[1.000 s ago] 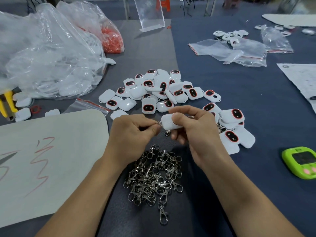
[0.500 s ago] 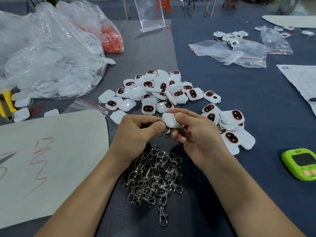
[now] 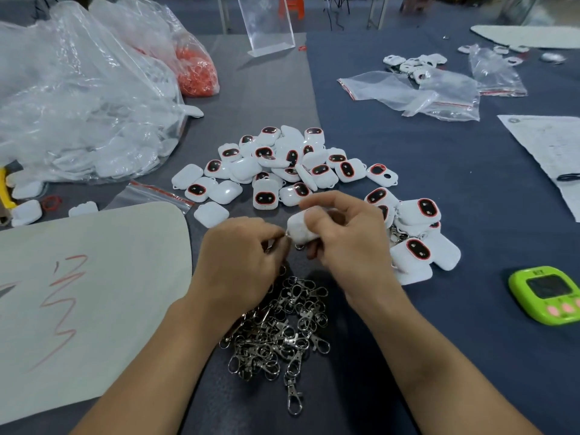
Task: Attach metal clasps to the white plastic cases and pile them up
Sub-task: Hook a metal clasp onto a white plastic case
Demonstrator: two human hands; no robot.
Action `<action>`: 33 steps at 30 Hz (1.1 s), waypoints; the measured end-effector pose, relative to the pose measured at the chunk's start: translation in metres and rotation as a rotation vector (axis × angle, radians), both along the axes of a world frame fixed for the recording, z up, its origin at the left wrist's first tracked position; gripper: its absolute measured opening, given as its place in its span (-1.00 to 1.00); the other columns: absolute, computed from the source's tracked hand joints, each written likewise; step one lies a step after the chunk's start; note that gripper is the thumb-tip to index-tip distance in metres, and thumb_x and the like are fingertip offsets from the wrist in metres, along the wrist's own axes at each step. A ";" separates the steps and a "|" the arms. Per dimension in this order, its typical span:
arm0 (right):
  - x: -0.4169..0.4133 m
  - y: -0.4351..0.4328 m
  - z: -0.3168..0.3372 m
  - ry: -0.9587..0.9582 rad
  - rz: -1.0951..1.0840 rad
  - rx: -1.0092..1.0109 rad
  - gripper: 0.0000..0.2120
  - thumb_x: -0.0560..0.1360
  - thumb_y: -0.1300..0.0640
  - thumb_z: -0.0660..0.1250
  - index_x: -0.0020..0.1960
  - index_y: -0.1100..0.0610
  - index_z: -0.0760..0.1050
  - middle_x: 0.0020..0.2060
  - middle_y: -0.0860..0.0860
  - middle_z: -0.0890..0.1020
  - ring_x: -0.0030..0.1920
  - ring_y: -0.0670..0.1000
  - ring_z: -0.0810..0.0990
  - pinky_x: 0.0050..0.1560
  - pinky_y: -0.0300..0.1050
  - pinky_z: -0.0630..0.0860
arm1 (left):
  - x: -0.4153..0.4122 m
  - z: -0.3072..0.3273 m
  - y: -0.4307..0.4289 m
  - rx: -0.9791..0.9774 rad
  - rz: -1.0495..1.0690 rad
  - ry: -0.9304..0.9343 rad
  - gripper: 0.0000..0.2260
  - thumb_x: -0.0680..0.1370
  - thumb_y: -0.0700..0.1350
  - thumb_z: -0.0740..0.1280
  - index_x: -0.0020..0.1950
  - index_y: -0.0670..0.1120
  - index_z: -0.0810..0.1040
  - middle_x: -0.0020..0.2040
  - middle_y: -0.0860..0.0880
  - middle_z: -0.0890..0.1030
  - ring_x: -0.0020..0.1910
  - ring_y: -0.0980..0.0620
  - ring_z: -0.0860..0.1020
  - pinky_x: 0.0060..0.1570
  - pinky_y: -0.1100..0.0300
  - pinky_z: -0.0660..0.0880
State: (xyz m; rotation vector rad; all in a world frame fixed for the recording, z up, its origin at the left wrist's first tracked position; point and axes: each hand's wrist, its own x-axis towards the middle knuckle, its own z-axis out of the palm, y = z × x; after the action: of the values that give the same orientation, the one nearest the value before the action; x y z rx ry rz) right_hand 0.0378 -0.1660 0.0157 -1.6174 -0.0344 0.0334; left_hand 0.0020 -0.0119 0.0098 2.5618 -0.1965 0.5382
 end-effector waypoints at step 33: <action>0.024 -0.047 0.014 -0.181 -0.265 -0.400 -0.84 0.44 0.16 0.37 -0.15 -0.07 0.67 -0.44 -0.12 0.63 -0.52 -0.12 0.47 -0.50 -0.16 0.48 | 0.009 -0.009 0.004 -0.102 0.268 -0.169 -0.94 0.44 -0.05 0.51 -0.23 0.07 0.69 -0.47 0.16 0.45 -0.42 0.12 0.41 0.02 0.13 0.34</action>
State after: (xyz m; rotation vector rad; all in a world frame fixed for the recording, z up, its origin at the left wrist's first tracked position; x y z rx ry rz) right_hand 0.0618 -0.2128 0.0298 -2.0086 0.0506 -0.3290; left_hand 0.0114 -0.0079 0.0009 2.4573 0.1164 0.8435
